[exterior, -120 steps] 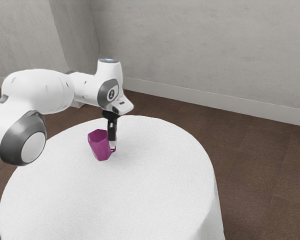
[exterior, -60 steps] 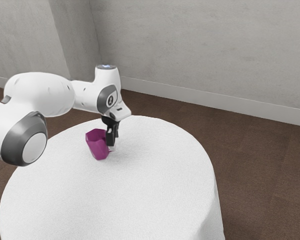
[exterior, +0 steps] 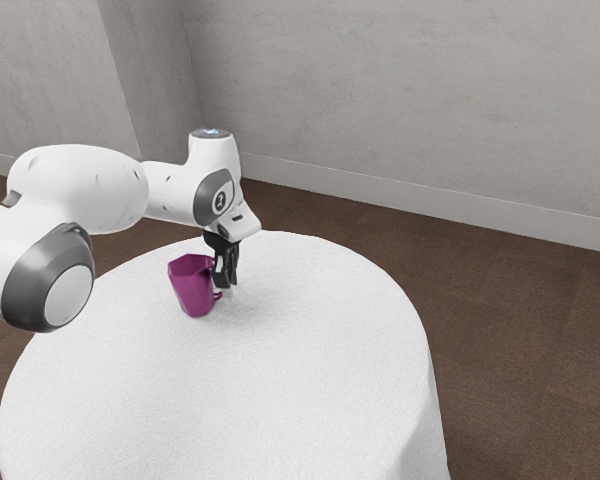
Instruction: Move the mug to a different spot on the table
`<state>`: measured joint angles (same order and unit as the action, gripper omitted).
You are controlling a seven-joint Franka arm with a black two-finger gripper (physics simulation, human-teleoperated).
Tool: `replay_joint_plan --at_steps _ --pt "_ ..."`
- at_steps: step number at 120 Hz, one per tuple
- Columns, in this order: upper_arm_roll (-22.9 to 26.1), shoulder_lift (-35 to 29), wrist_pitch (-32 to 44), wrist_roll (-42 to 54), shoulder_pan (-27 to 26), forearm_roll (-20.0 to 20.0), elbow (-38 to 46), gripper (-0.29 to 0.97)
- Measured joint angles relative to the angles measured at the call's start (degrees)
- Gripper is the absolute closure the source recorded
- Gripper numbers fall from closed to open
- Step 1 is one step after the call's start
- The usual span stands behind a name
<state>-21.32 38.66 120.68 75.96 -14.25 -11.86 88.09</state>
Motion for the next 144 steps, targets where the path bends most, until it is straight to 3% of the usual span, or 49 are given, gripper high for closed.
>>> replay_joint_plan --at_steps 29,78,96,123,144 --pt "-0.1 -0.4 0.0 0.4 -0.1 0.1 -0.3 0.61" --pt "0.2 -3.3 -0.5 0.4 -1.0 0.8 -0.6 0.68" --pt "0.1 -7.0 -0.3 -0.1 -3.8 1.5 5.2 0.71" --pt "-0.1 -15.0 -0.2 -3.2 -8.8 6.3 15.4 0.73" --pt "-0.1 -18.8 0.0 -6.5 -9.8 8.2 22.5 0.73"
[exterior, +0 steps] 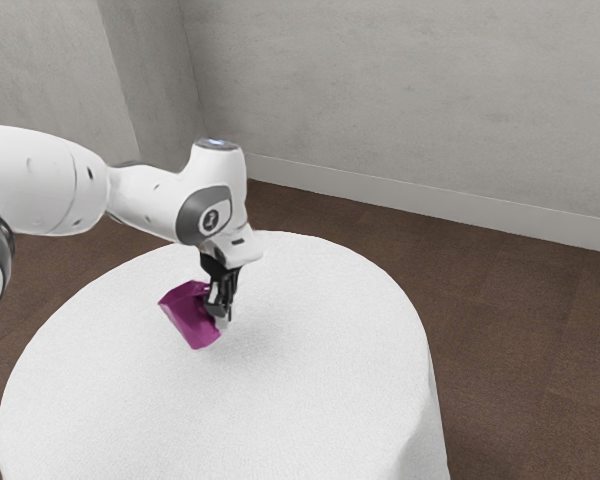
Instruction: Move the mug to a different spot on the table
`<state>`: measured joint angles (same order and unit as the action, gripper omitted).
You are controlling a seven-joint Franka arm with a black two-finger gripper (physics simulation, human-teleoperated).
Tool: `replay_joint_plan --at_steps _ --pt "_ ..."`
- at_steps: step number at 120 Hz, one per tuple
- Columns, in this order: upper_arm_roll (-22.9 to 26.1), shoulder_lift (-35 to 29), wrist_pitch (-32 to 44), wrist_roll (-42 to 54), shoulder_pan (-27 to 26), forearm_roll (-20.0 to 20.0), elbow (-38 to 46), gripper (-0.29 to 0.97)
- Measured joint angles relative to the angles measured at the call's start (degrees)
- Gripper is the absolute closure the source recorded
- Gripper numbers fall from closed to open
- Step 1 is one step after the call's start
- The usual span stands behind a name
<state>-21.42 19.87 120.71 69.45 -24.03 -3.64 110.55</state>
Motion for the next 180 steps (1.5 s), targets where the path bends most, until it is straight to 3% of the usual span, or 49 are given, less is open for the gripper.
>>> replay_joint_plan --at_steps 68,91,110,137,180 --pt "0.0 -2.3 0.1 -9.9 -2.4 2.6 7.9 0.72" --pt "0.0 -2.3 0.5 -11.4 -2.4 2.4 8.2 0.34" --pt "0.0 -2.4 0.6 -12.4 -2.4 2.2 8.2 0.16" --pt "0.2 -2.9 1.0 -13.9 -3.5 0.5 8.1 0.06" --pt "0.4 -4.1 1.8 -15.4 -5.4 -0.5 8.1 0.01"
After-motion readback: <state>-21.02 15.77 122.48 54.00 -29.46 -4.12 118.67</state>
